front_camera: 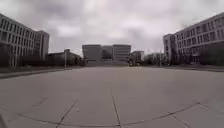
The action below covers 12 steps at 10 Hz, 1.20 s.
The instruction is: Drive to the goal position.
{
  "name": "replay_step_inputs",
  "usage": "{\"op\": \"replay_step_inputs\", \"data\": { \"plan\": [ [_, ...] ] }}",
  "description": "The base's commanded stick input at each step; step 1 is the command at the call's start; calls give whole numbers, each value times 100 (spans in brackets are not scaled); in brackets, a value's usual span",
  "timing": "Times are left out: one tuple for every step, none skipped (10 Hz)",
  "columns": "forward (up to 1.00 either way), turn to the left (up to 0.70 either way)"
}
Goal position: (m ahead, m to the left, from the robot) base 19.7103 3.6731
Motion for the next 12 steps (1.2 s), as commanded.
{"op": "replay_step_inputs", "data": {
  "plan": [
    [100, 0],
    [100, 0],
    [100, 0],
    [100, 0],
    [100, 0],
    [100, 0],
    [100, 0],
    [100, 0],
    [100, 0],
    [100, 0],
    [100, 0],
    [100, 0]
  ]
}}
